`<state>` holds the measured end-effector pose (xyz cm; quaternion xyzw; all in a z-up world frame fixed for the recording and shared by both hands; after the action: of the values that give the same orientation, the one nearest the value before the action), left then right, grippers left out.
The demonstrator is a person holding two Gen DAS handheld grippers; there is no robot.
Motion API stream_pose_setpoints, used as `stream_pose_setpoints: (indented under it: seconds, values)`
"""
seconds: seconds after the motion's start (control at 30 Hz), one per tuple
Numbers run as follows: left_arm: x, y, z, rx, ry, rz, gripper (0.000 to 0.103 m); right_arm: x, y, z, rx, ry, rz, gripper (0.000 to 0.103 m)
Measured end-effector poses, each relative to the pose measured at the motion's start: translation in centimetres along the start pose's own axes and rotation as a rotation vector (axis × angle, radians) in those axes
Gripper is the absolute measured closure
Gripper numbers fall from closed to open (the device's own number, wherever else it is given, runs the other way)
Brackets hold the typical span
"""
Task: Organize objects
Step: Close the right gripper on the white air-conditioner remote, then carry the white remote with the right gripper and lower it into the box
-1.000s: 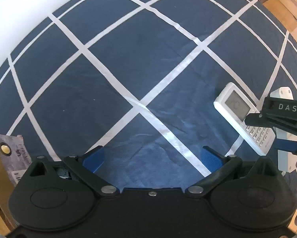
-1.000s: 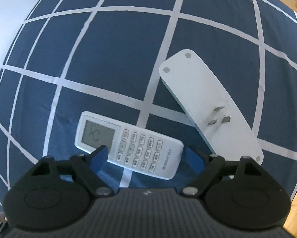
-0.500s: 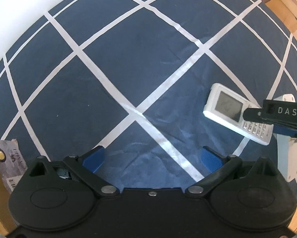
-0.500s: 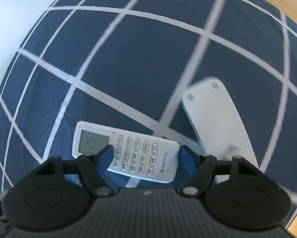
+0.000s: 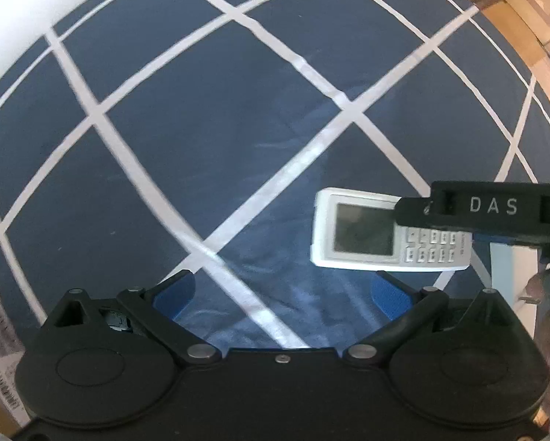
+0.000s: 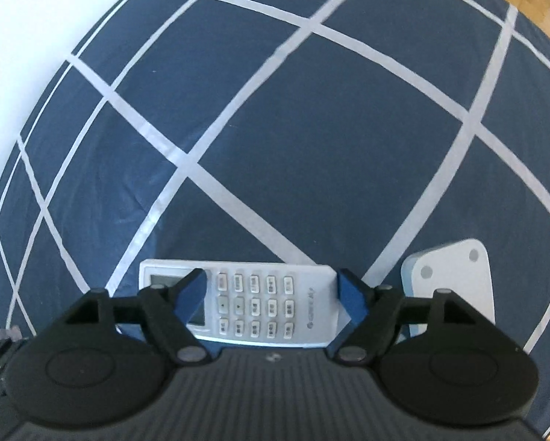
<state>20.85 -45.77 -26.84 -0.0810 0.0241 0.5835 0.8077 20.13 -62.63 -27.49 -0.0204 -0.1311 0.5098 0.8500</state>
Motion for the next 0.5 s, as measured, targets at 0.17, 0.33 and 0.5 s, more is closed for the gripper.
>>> stream_pose_setpoints:
  seconds: [0.17, 0.33, 0.5]
  values:
    - [-1.3, -0.4, -1.0, 0.028, 0.007, -0.043, 0.0, -0.1, 0.4, -0.2, 0.008, -0.004, -0.025, 0.025]
    - [-2.5, -1.0, -1.6, 0.048, 0.04, -0.077, 0.0, -0.2, 0.3, -0.2, 0.006, -0.008, -0.022, 0.023]
    - [-3.8, -0.8, -2.0, 0.061, 0.072, -0.096, 0.0, -0.5, 0.2, -0.2, 0.012, -0.01, -0.013, 0.023]
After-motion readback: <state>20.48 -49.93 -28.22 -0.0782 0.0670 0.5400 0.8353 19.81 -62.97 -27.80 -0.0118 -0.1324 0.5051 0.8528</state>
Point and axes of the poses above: each gripper's, at about its wrist camera, not at the fingertips, and z roughly against the way its jaws point, x to its left, y to its underside, the point moved 6 cm from there along -z, roughly the way its jaws point, and after that the axes turned 15 degrees about z, right-handed, at the moved point
